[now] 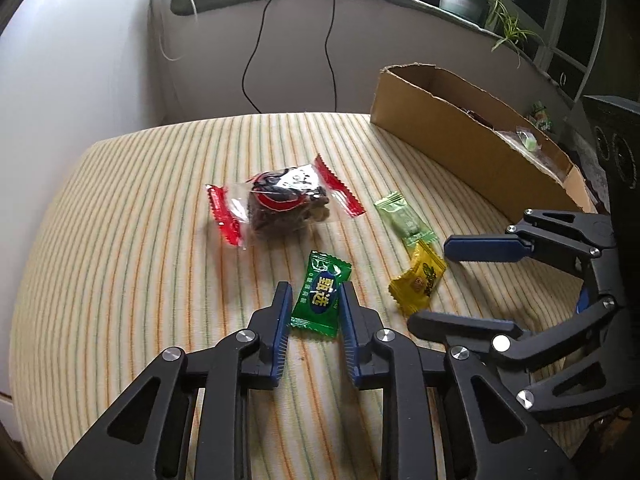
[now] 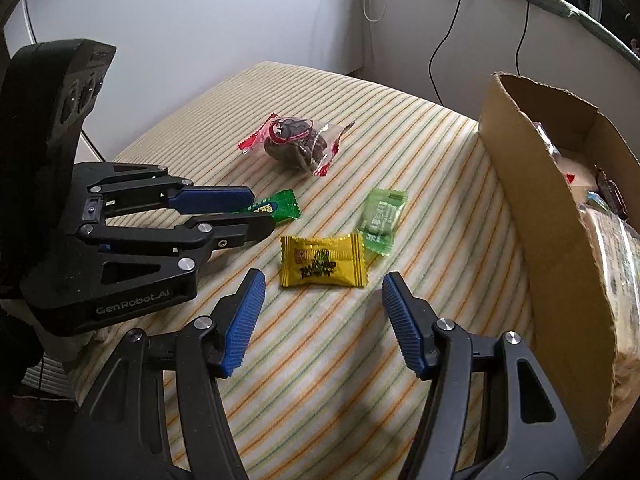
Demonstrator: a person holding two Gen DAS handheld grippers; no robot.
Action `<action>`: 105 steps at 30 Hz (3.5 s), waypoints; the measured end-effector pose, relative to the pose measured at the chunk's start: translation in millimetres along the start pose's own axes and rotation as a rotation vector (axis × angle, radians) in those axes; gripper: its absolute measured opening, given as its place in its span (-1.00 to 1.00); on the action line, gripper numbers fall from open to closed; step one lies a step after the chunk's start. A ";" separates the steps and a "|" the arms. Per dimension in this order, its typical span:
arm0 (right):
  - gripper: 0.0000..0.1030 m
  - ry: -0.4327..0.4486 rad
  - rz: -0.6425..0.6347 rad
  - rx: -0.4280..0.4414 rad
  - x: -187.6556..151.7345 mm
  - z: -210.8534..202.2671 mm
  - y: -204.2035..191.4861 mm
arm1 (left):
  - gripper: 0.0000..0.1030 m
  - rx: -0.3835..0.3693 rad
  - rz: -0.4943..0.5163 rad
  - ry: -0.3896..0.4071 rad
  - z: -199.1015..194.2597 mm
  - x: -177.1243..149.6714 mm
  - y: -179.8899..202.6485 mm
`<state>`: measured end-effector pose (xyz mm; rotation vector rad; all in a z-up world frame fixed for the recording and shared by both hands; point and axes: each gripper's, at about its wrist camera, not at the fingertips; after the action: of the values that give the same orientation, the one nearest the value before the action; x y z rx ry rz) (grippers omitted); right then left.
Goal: Organize snacks
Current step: 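Grasp the green candy packet with the left gripper while the right grasps the yellow packet, then lift both packets and carry them toward the cardboard box, then open both grippers over the box to drop the packets inside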
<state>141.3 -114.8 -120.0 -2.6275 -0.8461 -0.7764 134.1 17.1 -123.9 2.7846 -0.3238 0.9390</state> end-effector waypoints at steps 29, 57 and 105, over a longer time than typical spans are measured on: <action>-0.32 0.038 -0.030 -0.041 6.2 -19.5 -7.4 | -0.61 0.012 -0.060 0.057 -25.8 -7.4 -4.6; -0.32 0.208 0.062 -0.088 8.9 -98.0 46.6 | -0.61 -0.045 0.016 0.170 -48.5 42.9 56.6; -0.07 0.206 0.259 -0.270 -36.9 -134.2 178.6 | -0.60 -0.196 0.150 0.141 1.4 92.6 181.6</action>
<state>169.2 -327.4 -47.4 -2.7447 -0.3576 -1.1280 159.1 -171.0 -49.3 2.5299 -0.5761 1.0676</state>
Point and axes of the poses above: each gripper's, at about its wrist camera, not at the fingertips, and z roughly the way its jaws point, y to its right, x to its top
